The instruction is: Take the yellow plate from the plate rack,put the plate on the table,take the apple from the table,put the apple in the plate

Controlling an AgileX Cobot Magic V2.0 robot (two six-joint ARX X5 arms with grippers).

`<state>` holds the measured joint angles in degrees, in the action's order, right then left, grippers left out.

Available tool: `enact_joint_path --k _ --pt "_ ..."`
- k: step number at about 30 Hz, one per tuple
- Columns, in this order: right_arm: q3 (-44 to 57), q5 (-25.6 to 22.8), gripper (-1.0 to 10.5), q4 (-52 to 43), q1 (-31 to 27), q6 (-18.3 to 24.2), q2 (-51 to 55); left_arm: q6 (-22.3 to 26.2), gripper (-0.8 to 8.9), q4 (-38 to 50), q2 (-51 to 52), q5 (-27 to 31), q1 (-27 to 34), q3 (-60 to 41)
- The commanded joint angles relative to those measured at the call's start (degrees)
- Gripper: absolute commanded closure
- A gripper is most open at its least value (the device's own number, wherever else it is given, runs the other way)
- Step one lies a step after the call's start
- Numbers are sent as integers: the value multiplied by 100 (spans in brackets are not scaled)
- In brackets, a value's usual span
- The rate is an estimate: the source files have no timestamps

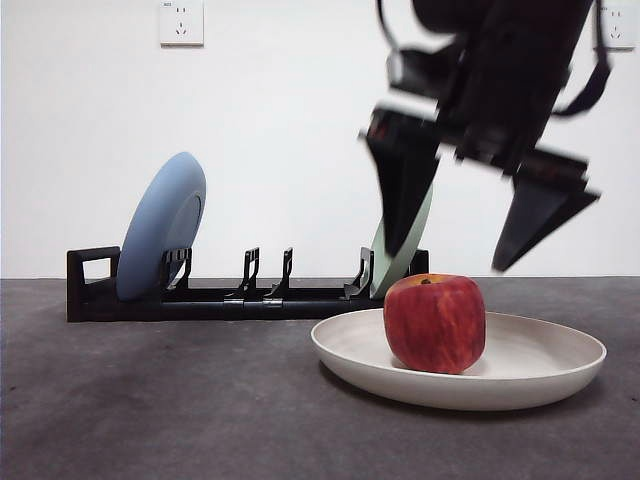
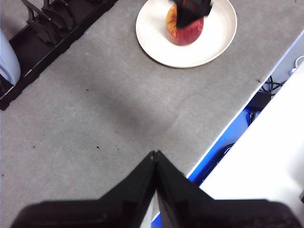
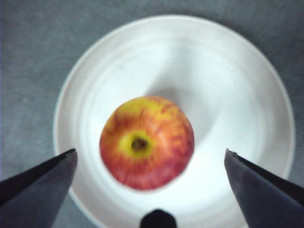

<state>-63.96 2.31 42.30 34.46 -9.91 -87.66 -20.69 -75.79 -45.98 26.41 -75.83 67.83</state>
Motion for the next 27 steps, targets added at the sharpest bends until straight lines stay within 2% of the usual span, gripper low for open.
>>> enact_joint_path --k 1,11,13,14,18,19,22,27 --pt "-7 -20 281 289 2 -66 365 -42 818 22 22 22 -13 -28" --pt "-7 -26 290 1410 2 -457 2131 -31 818 22 22 20 -13 -28" --pt "-7 -26 339 1552 2 -597 2511 -33 818 22 22 17 -13 -26" --pt "-7 -26 410 1604 2 -669 2664 -33 818 22 22 17 -13 -26" --pt "-7 -24 986 1740 2 -861 3233 -28 818 22 22 22 -13 -26" --pt "-7 -26 937 1755 2 -872 3340 -28 818 22 22 22 -13 -26" --pt "-7 -42 946 1753 2 -1001 3530 -28 818 22 13 22 -13 -26" --pt "-7 -140 946 1768 0 -986 3536 -28 818 22 -31 22 -13 -26"
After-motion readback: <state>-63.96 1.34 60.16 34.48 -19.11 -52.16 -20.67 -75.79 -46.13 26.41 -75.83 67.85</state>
